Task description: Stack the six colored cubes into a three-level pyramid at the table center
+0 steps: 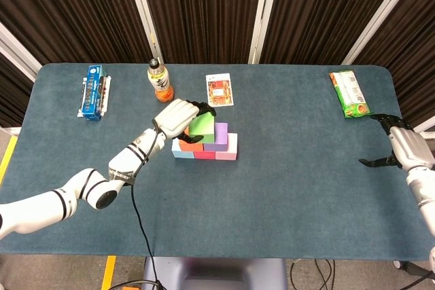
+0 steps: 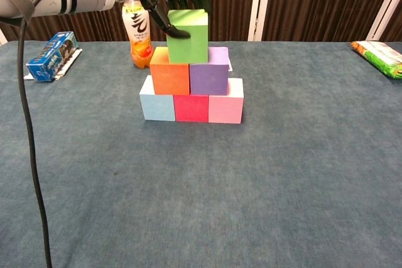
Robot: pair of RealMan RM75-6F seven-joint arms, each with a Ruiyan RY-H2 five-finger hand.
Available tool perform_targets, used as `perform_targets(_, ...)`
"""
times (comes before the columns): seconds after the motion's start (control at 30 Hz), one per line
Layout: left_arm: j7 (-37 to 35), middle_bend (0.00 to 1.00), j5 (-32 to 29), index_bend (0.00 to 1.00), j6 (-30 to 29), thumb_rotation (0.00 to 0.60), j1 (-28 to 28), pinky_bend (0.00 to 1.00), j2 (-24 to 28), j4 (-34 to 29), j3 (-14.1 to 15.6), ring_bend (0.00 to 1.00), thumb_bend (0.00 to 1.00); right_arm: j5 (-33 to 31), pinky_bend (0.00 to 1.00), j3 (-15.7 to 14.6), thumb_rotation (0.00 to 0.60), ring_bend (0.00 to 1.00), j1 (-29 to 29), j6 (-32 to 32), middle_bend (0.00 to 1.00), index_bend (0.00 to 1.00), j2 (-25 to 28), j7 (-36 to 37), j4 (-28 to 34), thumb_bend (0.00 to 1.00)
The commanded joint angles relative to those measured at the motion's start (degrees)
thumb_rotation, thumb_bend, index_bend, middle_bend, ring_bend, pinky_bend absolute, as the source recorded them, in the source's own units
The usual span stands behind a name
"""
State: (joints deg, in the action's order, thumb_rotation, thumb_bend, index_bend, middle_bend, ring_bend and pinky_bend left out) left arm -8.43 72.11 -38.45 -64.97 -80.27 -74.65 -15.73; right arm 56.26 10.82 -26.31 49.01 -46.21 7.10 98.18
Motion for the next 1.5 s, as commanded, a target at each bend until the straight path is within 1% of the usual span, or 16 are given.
perform_targets(0.03, 0.05, 0.33, -0.13, 0.34, 0.07, 0.600, 0.00, 0.40, 0.00, -0.01, 0.10, 0.34, 0.34, -0.06, 0.00, 0.06, 0.600, 0.00, 0.01, -0.02, 0.19, 0.23, 0.01, 0.03, 0.03, 0.07)
perform_targets(0.2, -0.08, 0.33, -0.26, 0.33, -0.23, 0.600, 0.18, 0.40, -0.06, 0.02, 0.22, 0.33, 0.34, -0.13, 0.00, 0.08, 0.600, 0.00, -0.03, -0.19, 0.19, 0.23, -0.12, -0.11, -0.02, 0.07)
perform_targets(0.4, -0.14, 0.31, -0.49, 0.29, -0.21, 0.600, 0.36, 0.39, 0.07, -0.30, 0.42, 0.32, 0.34, -0.19, 0.00, 0.20, 0.600, 0.00, 0.02, -0.05, 0.17, 0.22, -0.15, -0.18, -0.05, 0.07)
perform_targets(0.8, 1.48, 0.29, -0.97, 0.24, -0.34, 0.600, 0.26, 0.38, 0.19, -0.72, 0.70, 0.31, 0.34, -0.42, 0.00, 0.40, 0.600, 0.00, 0.05, -0.13, 0.17, 0.21, -0.18, -0.12, -0.10, 0.07)
perform_targets(1.17, 2.65, 0.23, -2.03, 0.17, -0.18, 0.600, 0.22, 0.37, 0.57, -1.42, 0.63, 0.29, 0.34, -0.62, 0.00, 0.48, 0.600, 0.00, -0.02, -0.29, 0.17, 0.20, -0.38, -0.19, -0.38, 0.07)
perform_targets(1.37, 3.54, 0.17, -2.92, 0.12, 0.66, 0.600, 0.05, 0.36, 1.34, -2.57, 0.74, 0.23, 0.32, -0.85, 0.00, 0.50, 0.600, 0.00, -0.03, -0.55, 0.16, 0.20, -0.42, -0.11, -0.68, 0.07)
perform_targets(1.5, 4.21, 0.11, -3.39, 0.07, 0.82, 0.600, 0.16, 0.33, 2.08, -3.64, 0.87, 0.16, 0.32, -0.87, 0.00, 0.55, 0.600, 0.00, 0.03, -0.61, 0.16, 0.20, -0.46, 0.12, -0.85, 0.07)
